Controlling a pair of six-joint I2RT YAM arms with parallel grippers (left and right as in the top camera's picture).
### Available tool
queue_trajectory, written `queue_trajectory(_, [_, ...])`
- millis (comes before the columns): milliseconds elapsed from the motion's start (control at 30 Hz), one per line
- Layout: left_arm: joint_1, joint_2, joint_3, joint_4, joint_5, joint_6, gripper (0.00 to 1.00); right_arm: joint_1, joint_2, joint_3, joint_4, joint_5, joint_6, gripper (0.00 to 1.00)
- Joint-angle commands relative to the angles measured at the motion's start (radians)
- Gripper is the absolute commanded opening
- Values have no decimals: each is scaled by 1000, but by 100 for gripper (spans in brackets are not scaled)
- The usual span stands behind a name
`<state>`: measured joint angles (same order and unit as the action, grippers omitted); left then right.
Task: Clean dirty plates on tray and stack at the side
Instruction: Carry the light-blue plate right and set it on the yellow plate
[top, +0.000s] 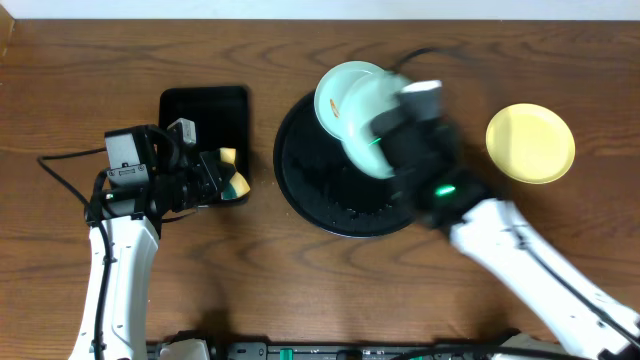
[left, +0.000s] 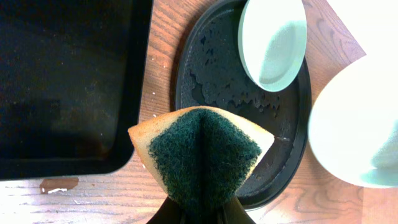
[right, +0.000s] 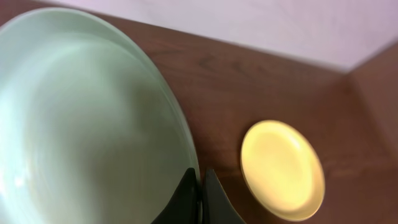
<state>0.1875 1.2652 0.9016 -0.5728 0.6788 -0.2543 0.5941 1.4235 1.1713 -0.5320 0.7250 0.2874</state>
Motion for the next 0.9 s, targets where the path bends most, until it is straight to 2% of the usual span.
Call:
queue_trajectory(0, [5, 5, 3, 0, 17, 25, 8, -315, -40, 9, -14, -479, 61, 1])
queue_trajectory(33, [5, 5, 3, 0, 17, 25, 8, -376, -34, 8, -16, -524, 61, 1])
queue_trajectory(67, [5, 5, 3, 1, 16, 25, 8, -533, -15, 8, -12, -612, 61, 1])
queue_trajectory(100, [5, 5, 3, 1, 16, 25, 8, -618, 2, 8, 6, -652, 66, 1])
queue_trajectory(267, [5, 5, 3, 2, 9, 25, 8, -946, 137, 8, 50, -739, 123, 1])
queue_trajectory(333, [5, 5, 3, 2, 9, 25, 8, -1040, 221, 9, 54, -742, 147, 1])
queue_trajectory(533, [5, 5, 3, 2, 9, 25, 8, -1118, 338, 8, 126, -801, 146, 3])
queue_trajectory(600, [5, 5, 3, 6, 9, 25, 8, -1121, 350, 8, 140, -812, 141, 16])
queue_trajectory(633, [5, 5, 3, 6, 9, 25, 8, -1121, 350, 8, 143, -815, 124, 47])
queue_trajectory(667, [5, 5, 3, 6, 9, 24, 7, -1120, 350, 9, 145, -822, 111, 66])
queue_trajectory(700, [5, 5, 3, 6, 9, 25, 8, -1118, 350, 9, 144, -848, 91, 94])
queue_trajectory(733, [5, 5, 3, 6, 9, 25, 8, -1116, 350, 9, 142, -889, 69, 99])
queue_trajectory(767, [5, 5, 3, 6, 9, 24, 8, -1114, 350, 9, 140, -932, 49, 99])
queue_trajectory(867, [5, 5, 3, 6, 9, 24, 8, -1085, 350, 55, 105, -1152, -53, 93])
